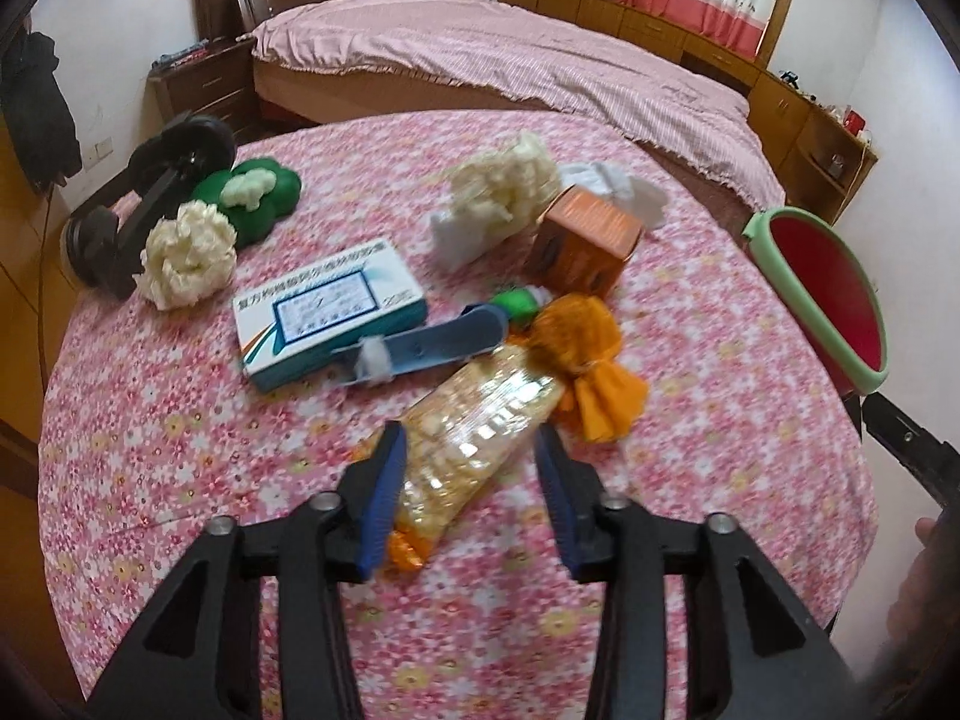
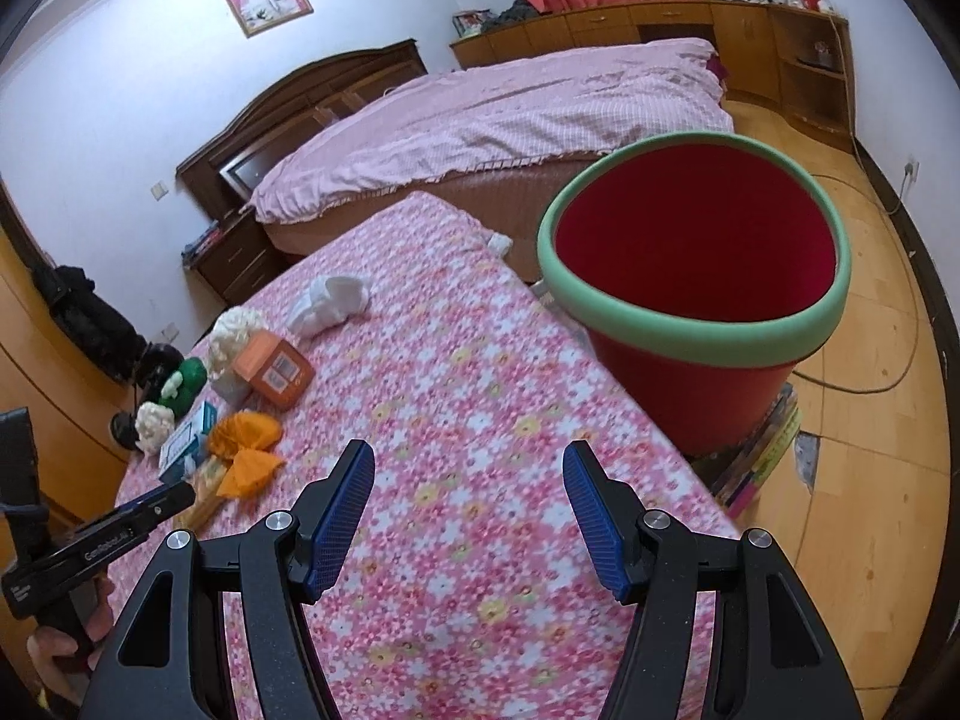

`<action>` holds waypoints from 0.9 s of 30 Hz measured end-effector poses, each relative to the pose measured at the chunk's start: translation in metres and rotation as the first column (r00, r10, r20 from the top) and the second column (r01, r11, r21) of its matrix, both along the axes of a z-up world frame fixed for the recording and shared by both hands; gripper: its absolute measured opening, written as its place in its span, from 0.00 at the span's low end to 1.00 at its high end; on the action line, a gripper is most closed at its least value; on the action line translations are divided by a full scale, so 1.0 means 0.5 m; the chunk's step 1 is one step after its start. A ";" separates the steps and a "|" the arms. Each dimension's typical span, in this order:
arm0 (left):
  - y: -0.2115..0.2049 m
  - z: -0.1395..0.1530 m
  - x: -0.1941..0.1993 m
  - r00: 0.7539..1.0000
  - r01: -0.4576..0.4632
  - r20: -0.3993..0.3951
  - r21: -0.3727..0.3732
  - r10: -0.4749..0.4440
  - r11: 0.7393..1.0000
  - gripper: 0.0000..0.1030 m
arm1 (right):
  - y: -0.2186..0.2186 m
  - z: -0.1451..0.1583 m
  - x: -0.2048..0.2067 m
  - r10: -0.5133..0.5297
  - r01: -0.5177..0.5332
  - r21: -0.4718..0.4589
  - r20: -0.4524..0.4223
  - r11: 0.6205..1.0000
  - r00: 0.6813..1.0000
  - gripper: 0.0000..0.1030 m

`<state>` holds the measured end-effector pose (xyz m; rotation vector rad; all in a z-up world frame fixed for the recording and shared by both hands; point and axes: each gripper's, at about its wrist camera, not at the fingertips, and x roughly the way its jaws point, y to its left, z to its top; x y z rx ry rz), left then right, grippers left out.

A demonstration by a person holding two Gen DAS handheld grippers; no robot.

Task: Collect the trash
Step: 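Move the left tool to the snack bag and close on it, then lift the snack bag with the left tool while the right tool grasps the orange wrapper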

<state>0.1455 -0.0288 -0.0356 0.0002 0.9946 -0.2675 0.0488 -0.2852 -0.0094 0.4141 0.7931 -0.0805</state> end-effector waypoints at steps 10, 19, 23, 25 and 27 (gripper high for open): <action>-0.014 -0.021 0.022 0.999 0.047 0.001 0.043 -0.047 0.998 0.53 | 0.020 -0.025 0.019 0.009 -0.009 -0.010 -0.047 1.000 0.999 0.65; -0.020 -0.038 0.052 0.999 0.048 -0.018 0.063 -0.047 0.997 0.59 | 0.026 -0.041 0.033 0.020 -0.020 -0.006 -0.068 1.000 0.997 0.65; -0.007 -0.047 0.060 0.999 0.035 -0.035 0.028 -0.034 0.999 0.59 | 0.025 -0.047 0.037 0.020 -0.020 0.000 -0.074 1.000 0.997 0.65; -0.005 -0.047 0.057 0.999 0.033 -0.029 0.024 -0.032 0.999 0.59 | 0.025 -0.049 0.038 0.022 -0.022 0.003 -0.077 1.000 0.997 0.65; -0.002 -0.048 0.052 0.999 0.025 -0.029 0.017 -0.024 1.000 0.59 | 0.027 -0.049 0.039 0.026 -0.027 0.000 -0.079 1.000 0.997 0.65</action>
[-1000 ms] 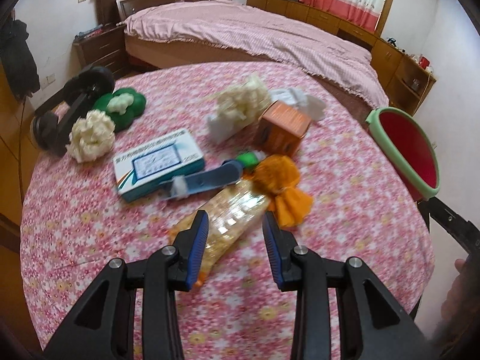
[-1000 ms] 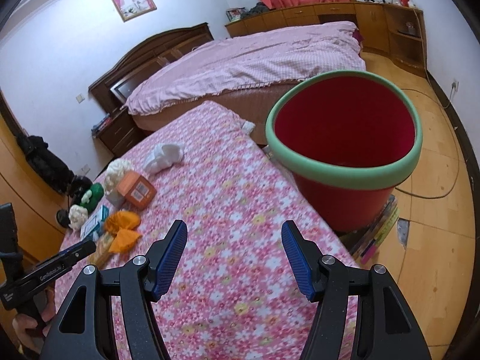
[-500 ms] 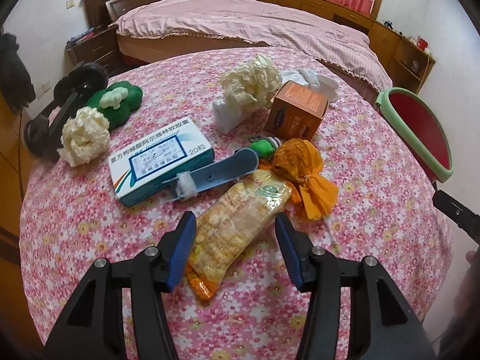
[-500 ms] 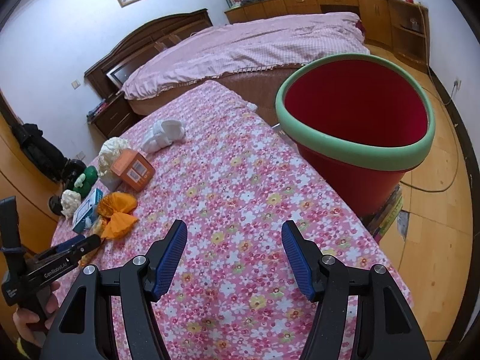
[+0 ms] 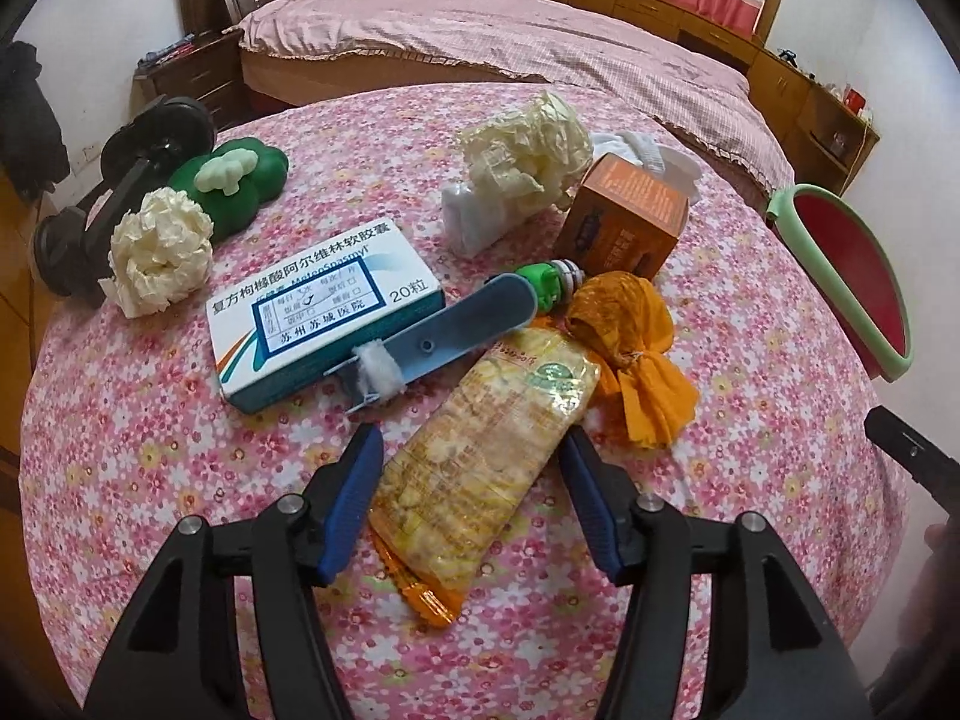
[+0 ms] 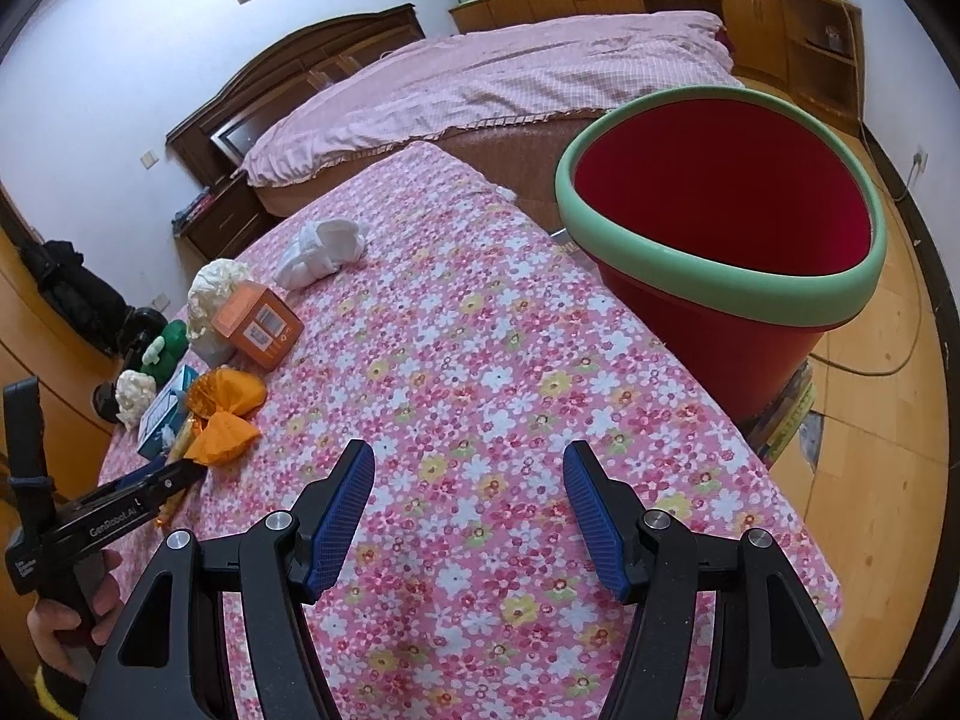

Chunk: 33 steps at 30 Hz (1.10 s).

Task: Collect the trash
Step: 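Lift the snack bag with the left tool while the right tool grasps the orange wrapper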

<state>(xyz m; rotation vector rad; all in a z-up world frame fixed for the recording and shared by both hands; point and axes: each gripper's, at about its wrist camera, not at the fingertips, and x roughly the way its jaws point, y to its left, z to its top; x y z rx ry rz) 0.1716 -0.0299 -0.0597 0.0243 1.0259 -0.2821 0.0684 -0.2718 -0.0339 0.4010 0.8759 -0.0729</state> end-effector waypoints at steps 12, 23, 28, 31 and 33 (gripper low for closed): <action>0.037 0.034 -0.063 0.999 -0.026 0.042 -0.108 0.030 0.994 0.55 | 0.034 0.002 0.015 0.055 -0.055 -0.010 -0.001 0.998 0.998 0.65; 0.086 0.098 -0.096 0.989 -0.071 0.113 -0.184 0.093 0.980 0.55 | 0.116 0.023 0.050 0.182 -0.181 -0.057 0.022 0.982 0.983 0.65; 0.097 0.115 -0.103 0.984 -0.084 0.139 -0.193 0.112 0.978 0.55 | 0.165 0.027 0.076 0.248 -0.246 -0.071 0.022 0.967 0.969 0.65; 0.108 0.115 -0.096 0.980 -0.117 0.139 -0.182 0.144 0.976 0.55 | 0.192 0.026 0.089 0.278 -0.276 -0.073 0.022 0.958 0.960 0.65; 0.119 0.110 -0.091 0.975 -0.149 0.139 -0.170 0.173 0.974 0.55 | 0.211 0.023 0.098 0.299 -0.297 -0.076 0.019 0.952 0.954 0.65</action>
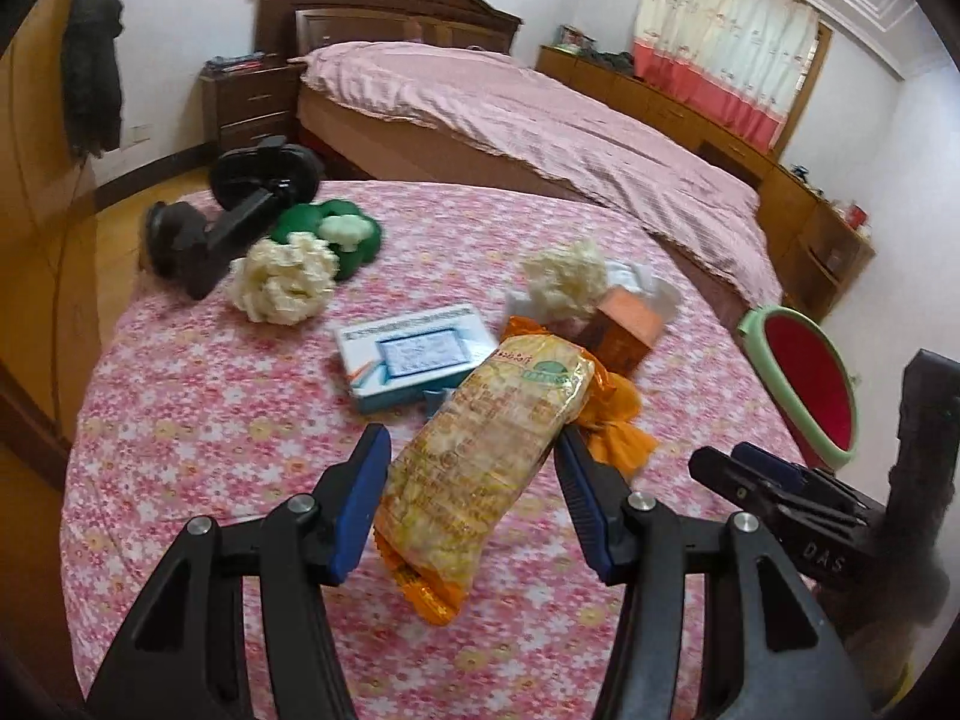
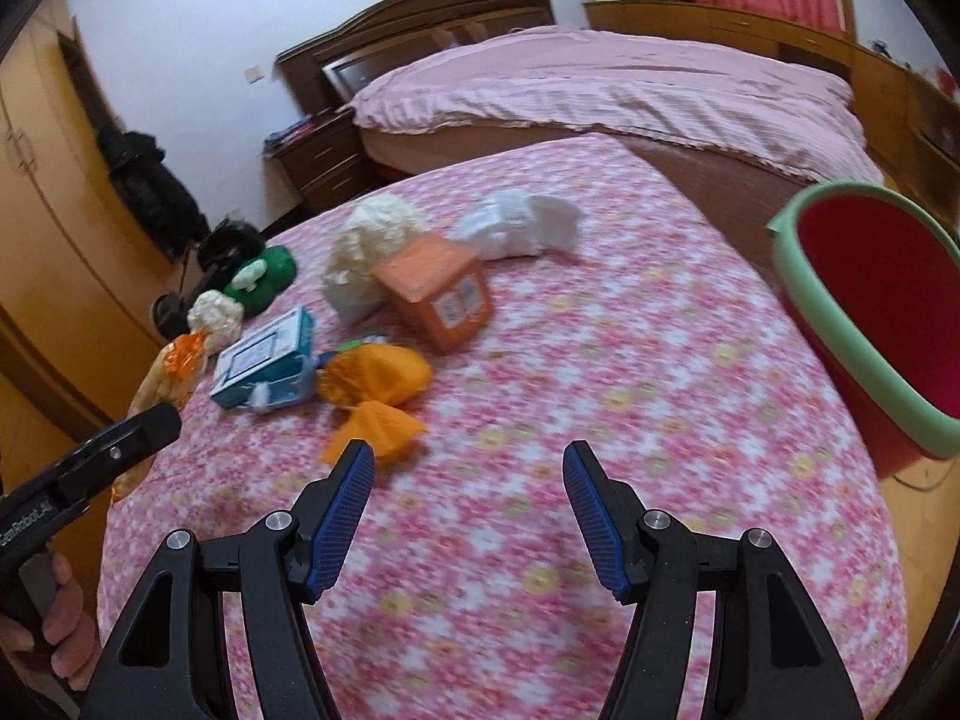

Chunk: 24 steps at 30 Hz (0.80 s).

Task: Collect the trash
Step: 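Lift the snack bag with the left tool while the right tool grasps the orange wrapper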

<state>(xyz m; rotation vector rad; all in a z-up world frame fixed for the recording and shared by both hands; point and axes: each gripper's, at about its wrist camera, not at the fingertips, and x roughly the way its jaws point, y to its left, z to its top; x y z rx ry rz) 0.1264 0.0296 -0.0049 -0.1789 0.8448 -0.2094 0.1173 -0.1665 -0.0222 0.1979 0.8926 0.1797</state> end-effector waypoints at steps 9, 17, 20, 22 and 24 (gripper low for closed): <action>0.045 -0.033 0.018 0.992 -0.124 0.013 0.082 0.123 0.989 0.55 | 0.066 -0.030 0.043 0.051 -0.051 0.013 -0.026 0.999 0.998 0.65; 0.057 -0.044 0.026 0.992 -0.130 0.011 0.064 0.129 0.989 0.55 | 0.081 -0.059 0.065 0.065 -0.061 0.055 -0.064 0.997 0.996 0.54; 0.056 -0.050 0.029 0.992 -0.124 0.002 0.050 0.124 0.991 0.55 | 0.075 -0.062 0.066 0.063 -0.058 0.078 -0.059 0.995 0.996 0.54; 0.054 -0.053 0.031 0.993 -0.119 -0.005 0.041 0.119 0.992 0.55 | 0.069 -0.063 0.066 0.066 -0.061 0.090 -0.052 0.994 0.996 0.54; 0.052 -0.056 0.033 0.994 -0.110 -0.010 0.032 0.110 0.993 0.55 | 0.064 -0.062 0.068 0.064 -0.057 0.104 -0.057 0.993 0.996 0.54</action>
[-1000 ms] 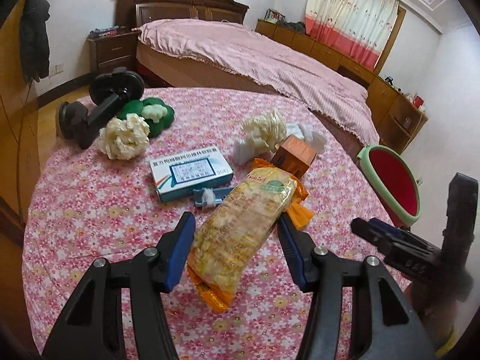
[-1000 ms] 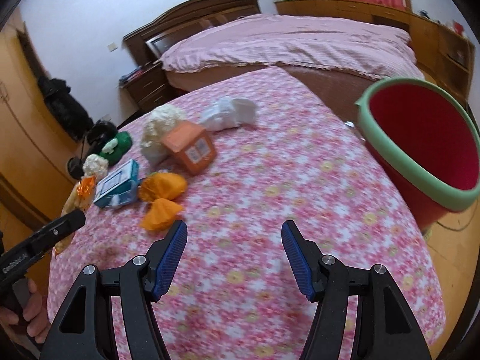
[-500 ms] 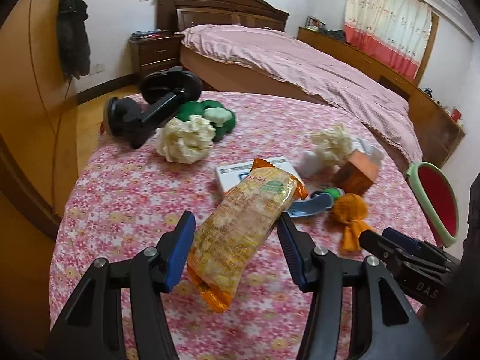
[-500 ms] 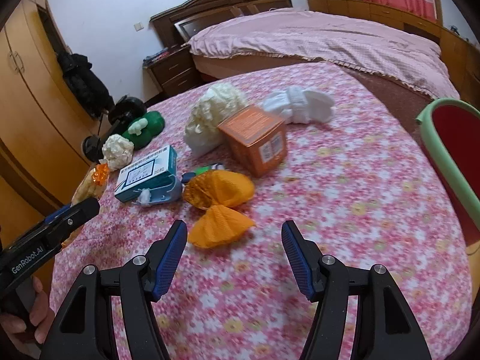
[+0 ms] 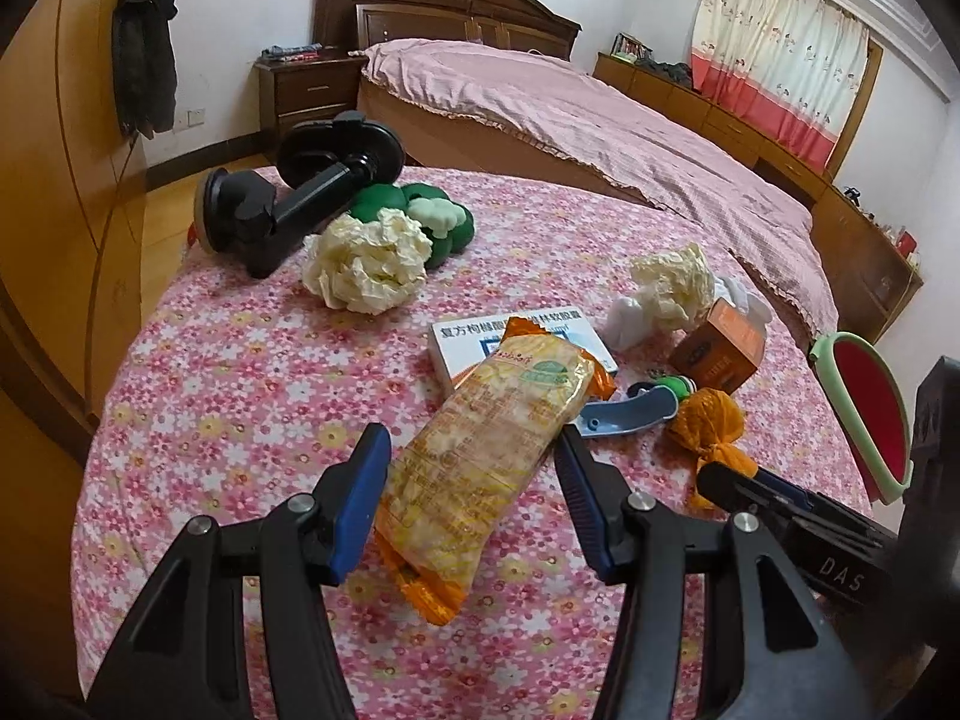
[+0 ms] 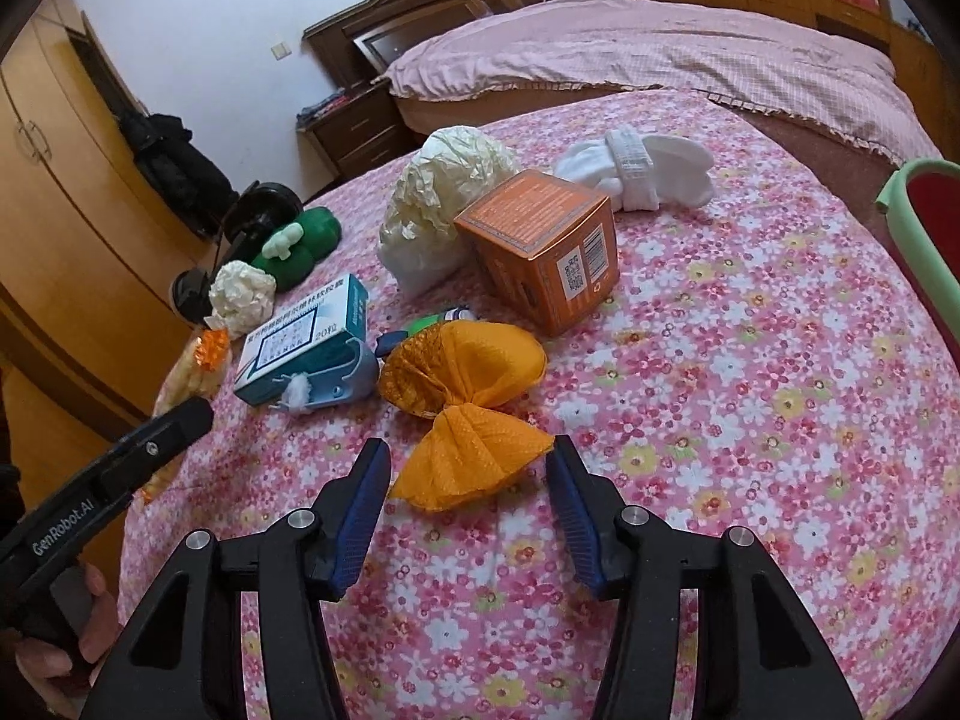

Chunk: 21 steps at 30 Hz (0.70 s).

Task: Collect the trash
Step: 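Lift the snack bag with the left tool while the right tool grasps the orange wrapper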

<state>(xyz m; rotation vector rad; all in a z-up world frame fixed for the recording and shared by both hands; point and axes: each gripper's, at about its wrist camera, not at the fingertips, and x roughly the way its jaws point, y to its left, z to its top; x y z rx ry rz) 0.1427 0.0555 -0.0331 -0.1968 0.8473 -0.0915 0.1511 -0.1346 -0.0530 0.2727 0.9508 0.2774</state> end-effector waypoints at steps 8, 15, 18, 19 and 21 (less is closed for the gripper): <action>0.009 0.007 -0.001 1.000 -0.007 0.015 -0.014 0.007 1.000 0.55 | 0.021 0.015 0.026 -0.032 0.032 -0.035 0.017 0.999 0.999 0.54; 0.024 0.005 -0.001 1.000 -0.019 0.013 -0.028 0.019 0.999 0.55 | 0.054 0.003 0.053 -0.014 0.018 -0.111 0.032 0.994 0.999 0.54; 0.024 0.002 0.001 1.000 -0.016 0.010 -0.034 0.016 0.999 0.55 | 0.057 0.000 0.050 -0.013 0.019 -0.116 0.047 0.993 0.999 0.53; 0.024 0.002 0.001 1.000 -0.014 0.008 -0.035 0.014 0.999 0.55 | 0.056 -0.001 0.049 -0.011 0.016 -0.105 0.046 0.994 0.999 0.42; 0.023 0.002 0.001 1.000 -0.010 0.008 -0.035 0.010 0.999 0.55 | 0.050 -0.001 0.042 -0.013 0.016 -0.070 0.043 0.997 0.999 0.32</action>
